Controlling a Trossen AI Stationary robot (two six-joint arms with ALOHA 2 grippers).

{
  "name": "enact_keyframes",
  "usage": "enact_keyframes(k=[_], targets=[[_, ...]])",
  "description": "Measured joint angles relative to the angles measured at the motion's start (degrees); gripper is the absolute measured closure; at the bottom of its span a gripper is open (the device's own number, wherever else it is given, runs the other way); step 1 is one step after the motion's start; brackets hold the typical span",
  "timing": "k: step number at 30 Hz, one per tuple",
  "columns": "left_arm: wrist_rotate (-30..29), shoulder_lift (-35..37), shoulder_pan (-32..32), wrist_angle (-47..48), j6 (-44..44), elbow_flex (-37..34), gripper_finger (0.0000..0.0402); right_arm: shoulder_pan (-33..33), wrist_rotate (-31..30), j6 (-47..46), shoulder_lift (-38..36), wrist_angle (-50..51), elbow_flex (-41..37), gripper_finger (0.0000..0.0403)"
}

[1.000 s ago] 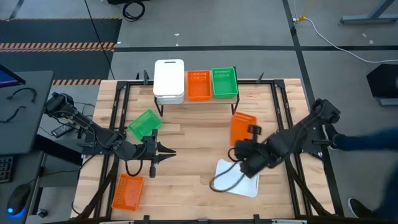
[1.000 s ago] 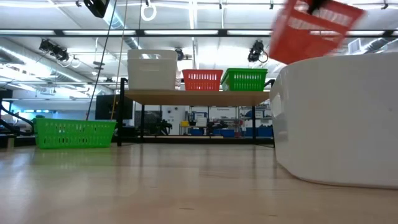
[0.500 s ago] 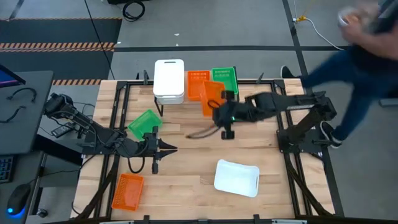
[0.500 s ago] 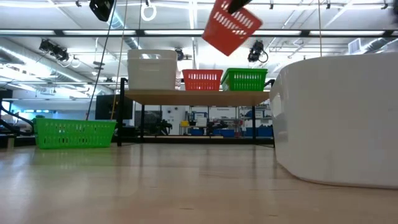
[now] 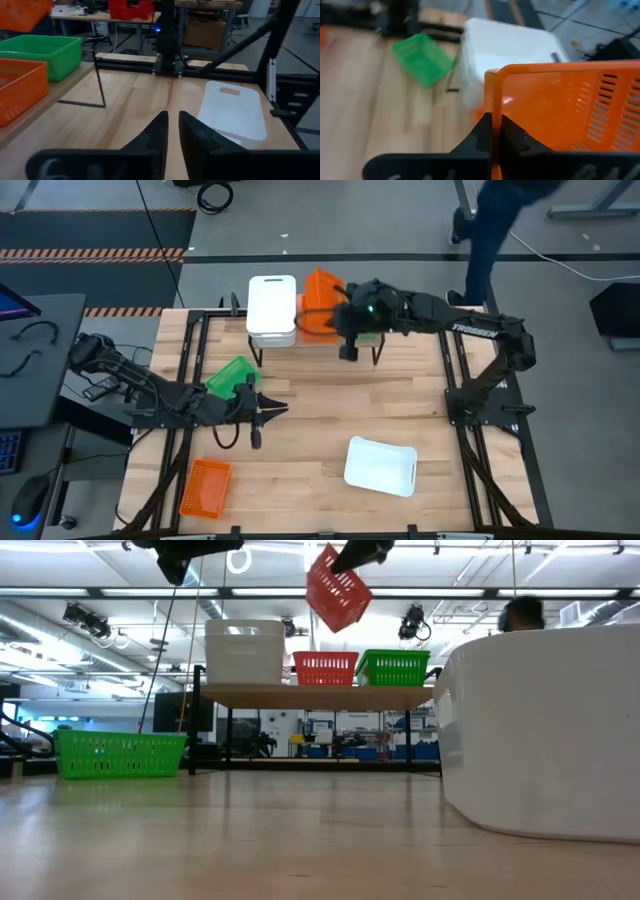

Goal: Stack baskets on shelf by color
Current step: Stack the right orange bin on top of the orange bin on the shelf

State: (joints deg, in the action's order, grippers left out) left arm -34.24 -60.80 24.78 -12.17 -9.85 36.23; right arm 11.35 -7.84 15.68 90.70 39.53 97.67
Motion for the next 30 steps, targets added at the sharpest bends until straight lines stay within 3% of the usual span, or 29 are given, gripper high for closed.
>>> enact_keyframes(k=[5, 8, 19, 30], targets=[[0.0, 0.0, -1.7, 0.2, 0.0, 0.0, 0.0351, 3.0, 0.5, 2.3, 2.6, -0.4, 0.8, 0.0393], [0.0, 0.0, -1.9, 0.5, -0.4, 0.0, 0.0350, 3.9, 0.8, 2.4, 6.2, 2.7, 5.2, 0.0393], [0.0, 0.0, -1.8, 3.2, -2.2, 0.0, 0.0352, 6.2, 3.0, 2.3, 25.0, 27.6, 36.5, 0.0394], [0.0, 0.0, -1.7, 5.2, -3.5, 0.0, 0.0350, 6.7, 3.2, 1.4, 26.2, 29.8, 34.9, 0.0394]])
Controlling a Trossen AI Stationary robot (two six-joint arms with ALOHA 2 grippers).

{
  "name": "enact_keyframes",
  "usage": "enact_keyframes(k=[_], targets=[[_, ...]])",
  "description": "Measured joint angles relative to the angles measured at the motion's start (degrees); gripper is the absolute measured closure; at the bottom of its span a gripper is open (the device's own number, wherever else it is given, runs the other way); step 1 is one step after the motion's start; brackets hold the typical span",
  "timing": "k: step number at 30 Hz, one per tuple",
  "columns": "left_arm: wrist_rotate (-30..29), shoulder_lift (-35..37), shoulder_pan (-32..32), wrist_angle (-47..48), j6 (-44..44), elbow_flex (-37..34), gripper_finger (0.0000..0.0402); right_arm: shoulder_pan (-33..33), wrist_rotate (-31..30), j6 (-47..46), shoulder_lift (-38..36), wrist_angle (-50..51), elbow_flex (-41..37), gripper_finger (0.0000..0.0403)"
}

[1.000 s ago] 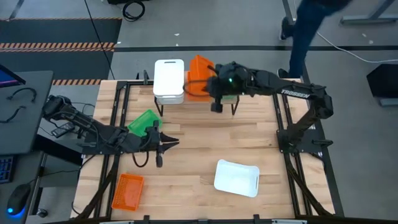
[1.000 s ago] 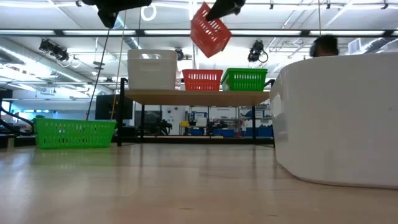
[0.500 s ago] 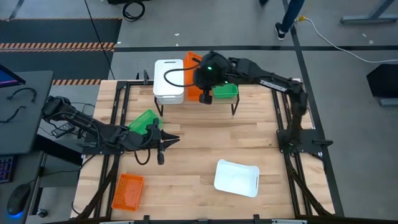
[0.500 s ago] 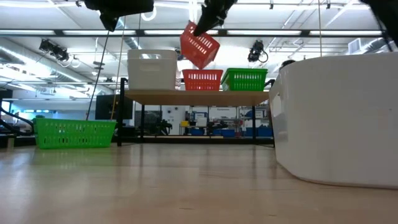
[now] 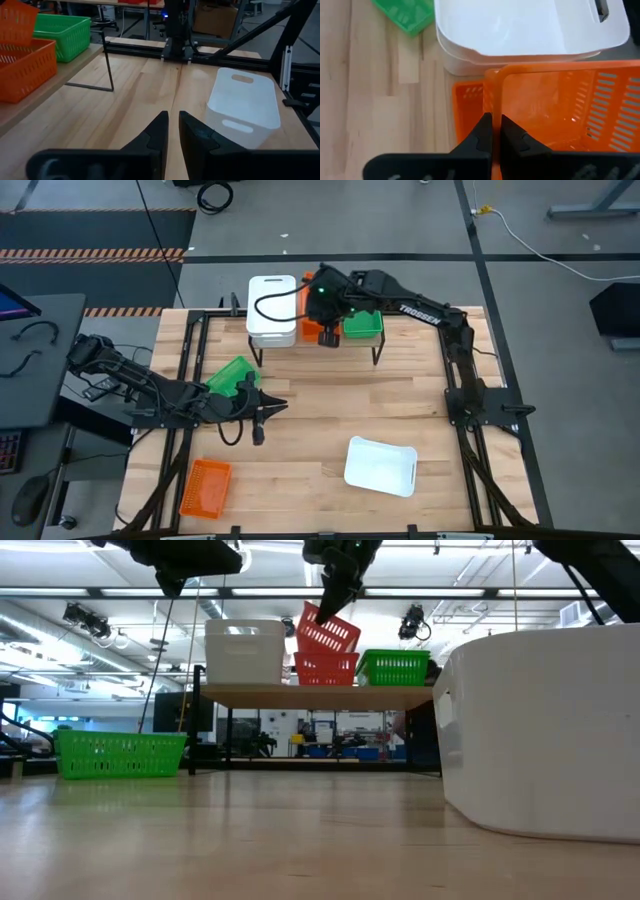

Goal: Stack baskets on shelf by color
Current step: Stack the right orange bin on top of the orange bin on the shelf

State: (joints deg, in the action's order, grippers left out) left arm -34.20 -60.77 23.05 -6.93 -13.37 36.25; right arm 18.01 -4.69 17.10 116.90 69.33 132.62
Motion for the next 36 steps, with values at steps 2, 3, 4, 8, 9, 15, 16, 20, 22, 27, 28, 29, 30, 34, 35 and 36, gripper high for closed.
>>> enact_keyframes(k=[2, 3, 4, 8, 9, 15, 16, 20, 22, 27, 28, 29, 30, 34, 35, 36], targets=[[0.0, 0.0, 0.0, 0.1, 0.0, 0.0, 0.0349, -0.3, -0.3, -0.1, -0.1, 0.0, 0.0, 0.0394], [0.0, 0.1, 0.0, 0.1, 0.2, 0.0, 0.0349, -0.4, -0.2, -0.5, -0.1, 0.2, 0.0, 0.0394], [0.0, 0.1, 0.0, 0.0, 0.3, 0.0, 0.0349, -0.6, -0.2, -0.8, -0.1, 0.6, 0.0, 0.0394], [0.0, 0.1, 0.0, -0.1, 0.5, 0.0, 0.0353, -1.0, -0.1, -0.9, -0.1, 1.6, 0.0, 0.0394], [0.0, 0.1, 0.0, -0.1, 0.5, 0.0, 0.0353, -1.1, -0.1, -0.9, 0.0, 1.8, 0.0, 0.0394], [0.0, 0.1, 0.0, 0.1, 0.5, 0.0, 0.0348, -2.4, -0.1, -1.7, 0.0, 2.5, 0.0, 0.0394], [0.0, 0.1, 0.0, 0.1, 0.5, 0.0, 0.0347, -2.5, -0.1, -1.8, 0.0, 3.0, 0.0, 0.0394], [0.0, 0.1, 0.0, 0.1, 0.5, 0.0, 0.0349, -2.9, -0.2, -2.6, 0.1, 5.2, 0.0, 0.0393], [0.0, 0.1, 0.0, 0.1, 0.5, 0.0, 0.0351, -2.9, -0.1, -2.7, 0.2, 5.6, 0.0, 0.0392], [0.7, 0.1, 0.1, 0.1, 0.4, 0.0, 0.0348, -2.9, -0.5, -4.1, 0.2, 4.9, 0.0, 0.0382], [1.0, 0.1, 0.1, 0.1, 0.3, 0.0, 0.0347, -2.9, -1.0, -4.1, 0.2, 4.9, 0.0, 0.0379], [1.0, 0.1, 0.1, 0.1, 0.2, 0.0, 0.0346, -2.9, -1.9, -4.1, 0.2, 4.9, 0.0, 0.0377], [1.1, 0.1, 0.1, 0.1, 0.2, 0.0, 0.0345, -2.9, -2.6, -4.1, 0.2, 4.9, 0.0, 0.0374], [1.1, 0.1, 0.1, 0.1, 0.2, 0.0, 0.0347, -2.9, -3.4, -4.0, 0.2, 4.9, 0.0, 0.0362], [1.1, 0.1, 0.1, 0.1, 0.1, 0.0, 0.0348, -2.9, -3.4, -3.9, 0.2, 4.9, 0.0, 0.0358], [1.1, 0.1, 0.1, 0.1, 0.1, 0.0, 0.0349, -2.9, -3.4, -3.9, 0.2, 4.9, 0.0, 0.0353]])
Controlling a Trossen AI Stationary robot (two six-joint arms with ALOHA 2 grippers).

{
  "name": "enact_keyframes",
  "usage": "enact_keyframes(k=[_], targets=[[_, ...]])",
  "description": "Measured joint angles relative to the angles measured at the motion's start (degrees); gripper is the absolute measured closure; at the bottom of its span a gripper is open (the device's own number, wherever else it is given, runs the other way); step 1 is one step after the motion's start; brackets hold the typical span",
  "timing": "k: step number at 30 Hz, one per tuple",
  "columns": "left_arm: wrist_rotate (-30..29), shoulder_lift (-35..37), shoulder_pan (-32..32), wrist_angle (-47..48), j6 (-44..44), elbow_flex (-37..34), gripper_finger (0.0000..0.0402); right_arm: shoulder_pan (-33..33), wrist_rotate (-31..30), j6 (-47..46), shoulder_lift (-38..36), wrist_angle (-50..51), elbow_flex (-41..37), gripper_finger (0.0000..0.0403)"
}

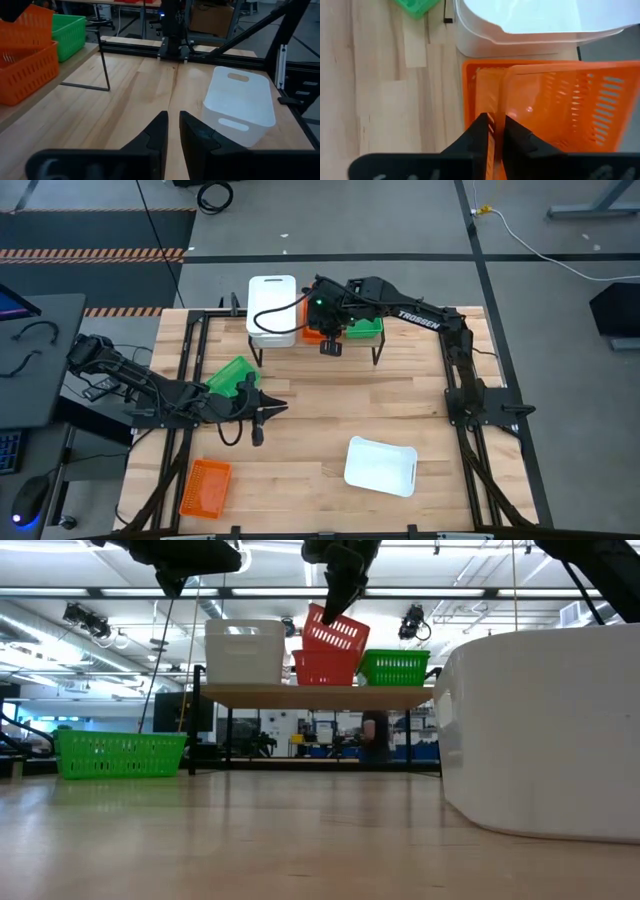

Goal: Stack baskets on shelf by color
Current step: Stack the right orange bin on top of the orange bin on the shelf, then stack the green bin on top of the green bins on the shelf

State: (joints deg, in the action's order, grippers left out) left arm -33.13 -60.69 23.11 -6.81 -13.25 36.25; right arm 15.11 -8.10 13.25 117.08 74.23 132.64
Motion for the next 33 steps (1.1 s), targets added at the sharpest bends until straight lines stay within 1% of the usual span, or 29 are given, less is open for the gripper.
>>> enact_keyframes(k=[9, 17, 20, 23, 25, 28, 31, 33], targets=[[0.0, 0.0, 0.0, 0.0, -0.1, 0.0, 0.0345, 0.0, -0.1, 0.4, 0.0, -0.1, 0.0, 0.0317], [0.4, 0.0, 0.0, 0.0, -0.1, 0.0, 0.0347, -0.6, 1.2, 0.4, 0.0, -1.8, 0.0, 0.0314], [1.0, 0.0, 0.0, 0.0, -0.1, 0.0, 0.0348, -1.6, 3.9, 0.3, 0.0, 0.0, 0.0, 0.0313], [1.0, 0.0, 0.0, 0.3, -0.1, 0.0, 0.0346, -3.2, 6.9, -0.7, 0.0, 5.1, 0.0, 0.0314], [1.0, 0.0, 0.0, 0.9, -0.4, 0.0, 0.0343, -4.6, 8.1, -3.2, 0.0, 8.1, 0.0, 0.0314], [1.1, 0.0, 0.0, 3.3, -1.4, 0.0, 0.0342, -7.6, 8.6, -6.9, 0.0, 11.2, 0.0, 0.0313], [2.8, 0.0, 0.0, 6.2, -2.8, 0.0, 0.0344, -11.4, 8.7, -7.2, 0.0, 11.8, -0.2, 0.0314], [4.0, 0.0, 0.0, 6.8, -4.4, 0.0, 0.0344, -13.8, 9.3, -7.6, 0.0, 9.7, -1.8, 0.0315]])
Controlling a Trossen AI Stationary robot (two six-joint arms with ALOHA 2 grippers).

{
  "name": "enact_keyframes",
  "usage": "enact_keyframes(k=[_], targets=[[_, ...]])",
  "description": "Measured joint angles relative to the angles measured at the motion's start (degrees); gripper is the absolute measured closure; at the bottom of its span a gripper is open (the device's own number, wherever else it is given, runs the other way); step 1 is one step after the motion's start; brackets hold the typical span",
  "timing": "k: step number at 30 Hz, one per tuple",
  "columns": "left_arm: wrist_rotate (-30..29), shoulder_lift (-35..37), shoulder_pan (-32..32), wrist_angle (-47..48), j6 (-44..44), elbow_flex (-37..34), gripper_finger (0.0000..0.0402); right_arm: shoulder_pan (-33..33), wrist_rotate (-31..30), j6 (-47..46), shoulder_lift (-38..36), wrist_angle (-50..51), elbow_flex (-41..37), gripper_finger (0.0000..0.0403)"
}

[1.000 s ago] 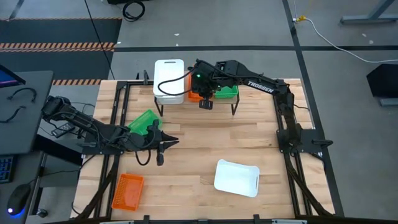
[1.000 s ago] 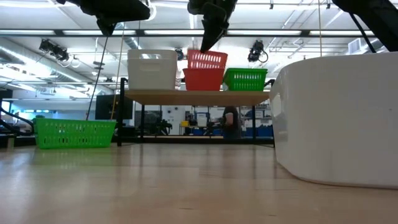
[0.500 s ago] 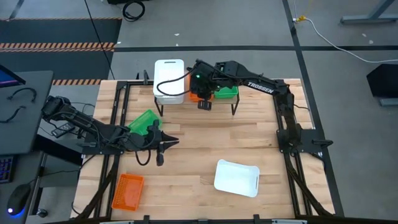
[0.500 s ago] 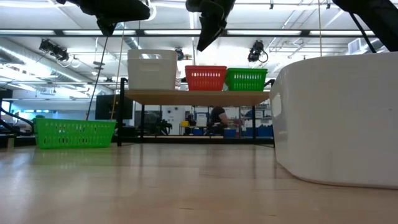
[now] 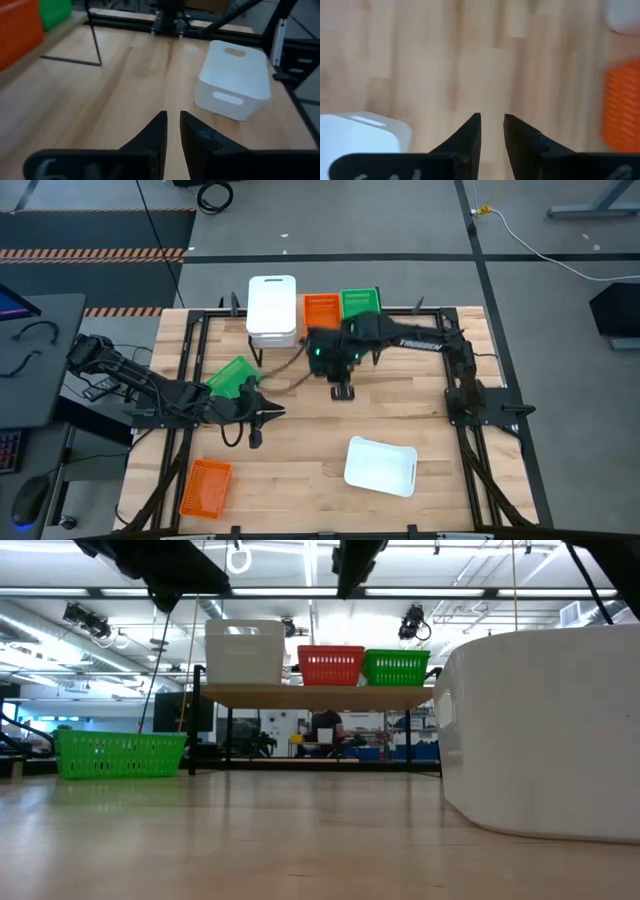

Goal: Stack baskets on shelf by color
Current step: Stack the green bin on top of the green bins on the shelf

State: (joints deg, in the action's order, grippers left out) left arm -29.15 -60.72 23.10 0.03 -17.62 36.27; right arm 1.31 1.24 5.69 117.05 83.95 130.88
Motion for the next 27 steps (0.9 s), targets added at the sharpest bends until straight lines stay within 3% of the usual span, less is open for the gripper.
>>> enact_keyframes(k=[8, 16, 21, 27], targets=[[2.3, 0.0, 2.5, 0.6, -1.3, 0.4, 0.0338, -6.3, 2.9, -4.9, 0.2, -10.2, -14.1, 0.0315], [0.3, -0.1, 7.6, 6.0, -0.9, 5.8, 0.0338, -8.9, 3.3, -6.3, -0.9, -27.9, -25.9, 0.0315], [0.4, -1.8, 11.4, 21.5, -7.9, 14.4, 0.0338, -9.8, 3.3, -6.6, -3.6, -38.3, -33.7, 0.0315], [-0.7, -11.8, 14.0, 45.1, -17.9, 28.2, 0.0337, -9.4, 3.4, -7.4, -10.7, -53.6, -48.9, 0.0316]])
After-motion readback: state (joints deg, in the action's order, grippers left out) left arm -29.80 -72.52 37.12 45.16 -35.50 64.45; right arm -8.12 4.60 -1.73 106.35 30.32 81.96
